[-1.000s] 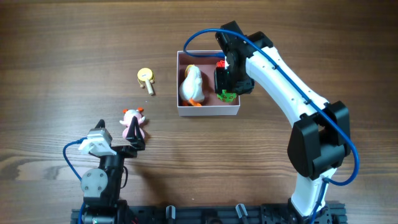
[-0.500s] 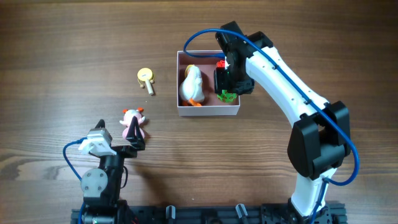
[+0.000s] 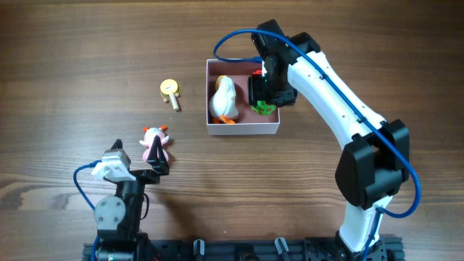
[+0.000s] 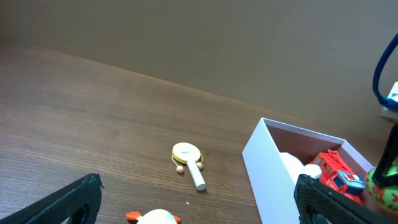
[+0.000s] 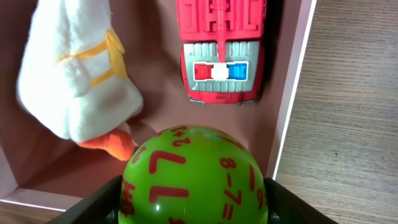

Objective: Pack container

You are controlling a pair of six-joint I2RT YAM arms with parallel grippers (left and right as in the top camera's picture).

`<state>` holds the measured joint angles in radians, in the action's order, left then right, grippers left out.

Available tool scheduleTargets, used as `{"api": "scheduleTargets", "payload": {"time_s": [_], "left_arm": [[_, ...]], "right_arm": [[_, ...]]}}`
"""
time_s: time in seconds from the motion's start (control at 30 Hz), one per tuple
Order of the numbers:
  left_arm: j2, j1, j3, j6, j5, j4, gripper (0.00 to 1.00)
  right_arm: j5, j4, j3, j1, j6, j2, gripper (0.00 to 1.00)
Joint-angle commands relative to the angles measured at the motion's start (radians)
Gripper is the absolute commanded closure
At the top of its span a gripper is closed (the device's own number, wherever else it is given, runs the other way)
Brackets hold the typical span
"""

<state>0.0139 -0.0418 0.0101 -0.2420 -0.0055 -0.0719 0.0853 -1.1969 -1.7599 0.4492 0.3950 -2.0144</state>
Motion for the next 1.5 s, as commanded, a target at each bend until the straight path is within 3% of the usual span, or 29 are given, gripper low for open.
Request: {"api": "scheduleTargets", "payload": {"time_s": [0.0,1.2,1.47], "left_arm": [[-0.006,0.006,-0.005,-0.005,-0.003,-0.001,0.00],[-0.006,0.006,-0.005,-0.005,-0.003,-0.001,0.00],[-0.006,0.006,-0.005,-0.005,-0.003,-0.001,0.00]], "right_arm": [[-0.011,-0.011,-0.034,0.001,-0.003,-0.002,0.33],[-0.064,-0.027,-0.034,0.001,-0.011,-0.002,0.27],[-0.093,-0.069,-0.151,-0.049,0.010,0.024,0.24]]}}
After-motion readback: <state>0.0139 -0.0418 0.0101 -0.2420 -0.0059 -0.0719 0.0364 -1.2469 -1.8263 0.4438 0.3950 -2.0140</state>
